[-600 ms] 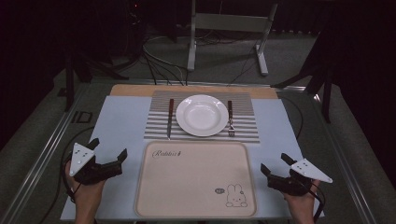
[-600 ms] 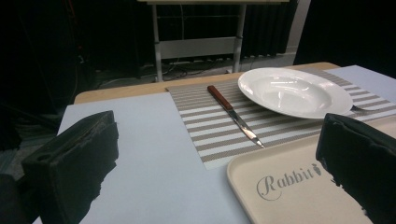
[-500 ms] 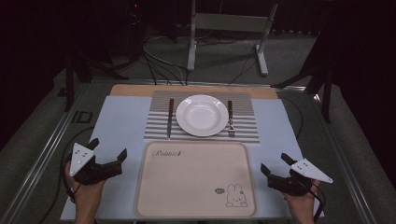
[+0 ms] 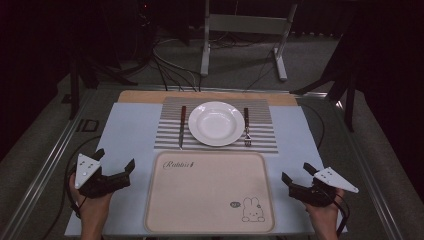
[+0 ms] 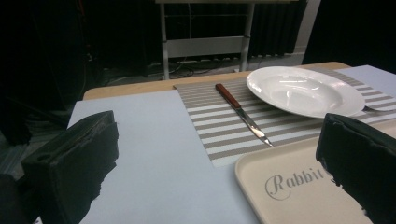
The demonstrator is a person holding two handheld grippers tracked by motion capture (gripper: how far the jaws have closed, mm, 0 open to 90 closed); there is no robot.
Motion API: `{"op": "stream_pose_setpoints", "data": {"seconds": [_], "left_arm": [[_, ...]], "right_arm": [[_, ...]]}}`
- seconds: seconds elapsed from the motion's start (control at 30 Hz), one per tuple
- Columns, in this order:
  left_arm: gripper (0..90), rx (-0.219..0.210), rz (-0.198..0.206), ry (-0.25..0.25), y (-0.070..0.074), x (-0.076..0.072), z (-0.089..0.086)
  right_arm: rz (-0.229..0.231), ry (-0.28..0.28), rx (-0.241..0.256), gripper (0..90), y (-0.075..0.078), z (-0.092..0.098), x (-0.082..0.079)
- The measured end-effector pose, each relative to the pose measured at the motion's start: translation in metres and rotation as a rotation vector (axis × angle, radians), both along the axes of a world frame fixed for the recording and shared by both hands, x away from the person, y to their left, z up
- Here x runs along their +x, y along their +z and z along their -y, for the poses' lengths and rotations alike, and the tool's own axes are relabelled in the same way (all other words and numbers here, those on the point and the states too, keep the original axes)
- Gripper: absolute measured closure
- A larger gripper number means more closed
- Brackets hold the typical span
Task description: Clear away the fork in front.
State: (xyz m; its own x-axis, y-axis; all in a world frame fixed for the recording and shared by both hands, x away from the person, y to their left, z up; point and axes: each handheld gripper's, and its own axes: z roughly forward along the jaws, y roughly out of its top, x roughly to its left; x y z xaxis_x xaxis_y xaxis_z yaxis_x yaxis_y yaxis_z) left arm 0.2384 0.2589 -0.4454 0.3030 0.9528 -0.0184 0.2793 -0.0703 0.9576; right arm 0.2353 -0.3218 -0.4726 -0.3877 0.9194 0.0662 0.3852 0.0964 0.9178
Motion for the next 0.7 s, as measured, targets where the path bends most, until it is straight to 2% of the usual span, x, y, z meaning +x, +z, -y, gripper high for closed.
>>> {"op": "stream_pose_setpoints", "data": {"seconds": [0.27,0.5,0.7], "left_arm": [[0.0,-0.002,-0.004,0.01,-0.002,0.001,-0.002],[0.0,0.014,-0.005,0.015,-0.004,0.002,0.0],[0.0,0.016,-0.007,0.015,-0.006,0.002,0.0]], "right_arm": [[-0.008,0.006,0.02,10.6,0.011,-0.001,0.015],[-0.022,0.035,0.004,10.5,0.025,-0.006,0.029],[-0.011,0.045,-0.012,10.5,0.04,-0.009,0.038]]}}
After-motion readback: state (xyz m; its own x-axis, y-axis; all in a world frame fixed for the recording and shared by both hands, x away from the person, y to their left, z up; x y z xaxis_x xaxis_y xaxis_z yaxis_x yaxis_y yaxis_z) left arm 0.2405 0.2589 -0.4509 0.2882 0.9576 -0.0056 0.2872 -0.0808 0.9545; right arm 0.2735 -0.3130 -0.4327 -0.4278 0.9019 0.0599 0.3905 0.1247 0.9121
